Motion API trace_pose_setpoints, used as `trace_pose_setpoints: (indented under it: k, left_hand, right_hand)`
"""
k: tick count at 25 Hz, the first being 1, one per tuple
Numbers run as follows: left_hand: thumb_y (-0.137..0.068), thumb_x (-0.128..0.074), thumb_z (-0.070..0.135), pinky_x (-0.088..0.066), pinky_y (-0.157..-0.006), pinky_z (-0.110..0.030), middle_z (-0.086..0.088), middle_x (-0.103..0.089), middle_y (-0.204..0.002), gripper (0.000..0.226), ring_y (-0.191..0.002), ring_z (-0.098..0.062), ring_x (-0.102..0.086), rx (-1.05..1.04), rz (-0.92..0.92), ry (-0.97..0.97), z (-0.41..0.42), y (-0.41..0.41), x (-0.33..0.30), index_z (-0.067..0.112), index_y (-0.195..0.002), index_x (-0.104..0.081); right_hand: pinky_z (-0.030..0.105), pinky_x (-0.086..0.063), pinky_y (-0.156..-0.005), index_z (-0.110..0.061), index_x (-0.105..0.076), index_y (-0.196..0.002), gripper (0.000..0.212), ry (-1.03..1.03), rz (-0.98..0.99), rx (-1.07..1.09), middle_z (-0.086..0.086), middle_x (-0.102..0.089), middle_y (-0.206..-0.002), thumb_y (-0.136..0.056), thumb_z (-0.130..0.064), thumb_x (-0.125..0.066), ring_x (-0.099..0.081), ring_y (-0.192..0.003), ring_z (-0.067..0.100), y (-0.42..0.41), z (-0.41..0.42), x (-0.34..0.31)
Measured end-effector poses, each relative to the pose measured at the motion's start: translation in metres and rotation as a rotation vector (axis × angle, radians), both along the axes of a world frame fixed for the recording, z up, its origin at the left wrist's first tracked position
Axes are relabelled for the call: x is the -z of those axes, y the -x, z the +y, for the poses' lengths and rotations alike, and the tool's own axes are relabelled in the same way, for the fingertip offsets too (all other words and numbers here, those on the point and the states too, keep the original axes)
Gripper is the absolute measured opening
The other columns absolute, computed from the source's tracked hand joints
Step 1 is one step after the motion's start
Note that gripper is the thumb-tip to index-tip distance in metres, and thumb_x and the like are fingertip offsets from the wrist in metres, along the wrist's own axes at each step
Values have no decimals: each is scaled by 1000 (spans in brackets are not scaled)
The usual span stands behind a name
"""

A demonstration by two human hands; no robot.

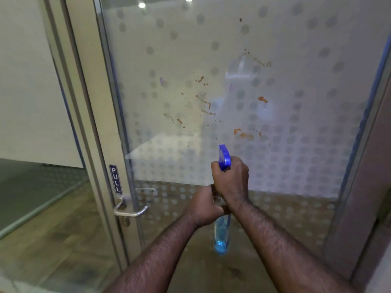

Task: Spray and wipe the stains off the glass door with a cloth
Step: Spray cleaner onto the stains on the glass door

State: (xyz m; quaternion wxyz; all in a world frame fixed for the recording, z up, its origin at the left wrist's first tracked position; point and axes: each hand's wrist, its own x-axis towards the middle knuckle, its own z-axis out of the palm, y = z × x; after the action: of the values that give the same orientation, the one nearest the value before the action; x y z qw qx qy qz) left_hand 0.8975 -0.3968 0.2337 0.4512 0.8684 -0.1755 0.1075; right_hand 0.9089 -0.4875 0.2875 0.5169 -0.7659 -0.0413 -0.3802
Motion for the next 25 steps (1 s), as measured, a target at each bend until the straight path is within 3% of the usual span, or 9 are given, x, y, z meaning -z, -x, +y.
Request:
trace_pose_setpoints:
  k: [5, 10, 15, 19, 21, 25]
  left_hand:
    - [-53, -66, 46, -47, -56, -16, 22, -66, -67, 24, -63, 7, -61, -107, -7, 82, 40, 26, 17, 37, -74, -60]
    - [-58, -77, 37, -48, -71, -11, 32, -69, -86, 38, -81, 9, -65, -217, -1, 132, 126, 89, 16, 56, -88, -63]
    - [-62, -83, 25, -49, -87, -23, 12, -72, -96, 39, -88, 1, -62, -446, 7, 228, 231, 196, 23, 23, -98, -68]
    - [-66, -85, 11, -47, -97, -27, -5, -72, -113, 48, -104, -13, -64, -638, -2, 246, 302, 296, 30, 9, -111, -69]
    - [-64, -88, 19, -48, -102, -34, -4, -73, -114, 54, -110, -19, -65, -754, -24, 245, 332, 348, 32, 9, -113, -69]
    - [-55, -85, 45, -50, -101, -34, 7, -73, -112, 68, -109, -8, -65, -981, -55, 195, 377, 440, 33, 17, -115, -69]
  right_hand:
    - [26, -34, -50, -25, -37, -59, 32, 70, -71, -110, -2, -43, -61, -75, -17, -63, -39, -53, 8, 18, 44, 16]
    - [21, -31, -50, -25, -41, -60, 27, 94, -154, -358, -7, -42, -59, -75, -17, -62, -41, -52, 7, 59, 128, 11]
    - [25, -33, -50, -20, -42, -60, 25, 40, -203, -617, -2, -44, -59, -75, -19, -62, -41, -52, 11, 140, 240, 13]
    - [17, -29, -51, -23, -40, -59, 28, -24, -190, -876, -6, -40, -57, -76, -18, -62, -38, -51, 8, 221, 319, 25]
    - [15, -30, -51, -27, -40, -59, 30, -39, -170, -1019, -8, -41, -58, -76, -18, -63, -39, -51, 7, 265, 356, 29]
    - [18, -34, -52, -18, -47, -62, 23, -17, -127, -1254, -4, -45, -59, -78, -20, -63, -42, -52, 9, 347, 419, 27]
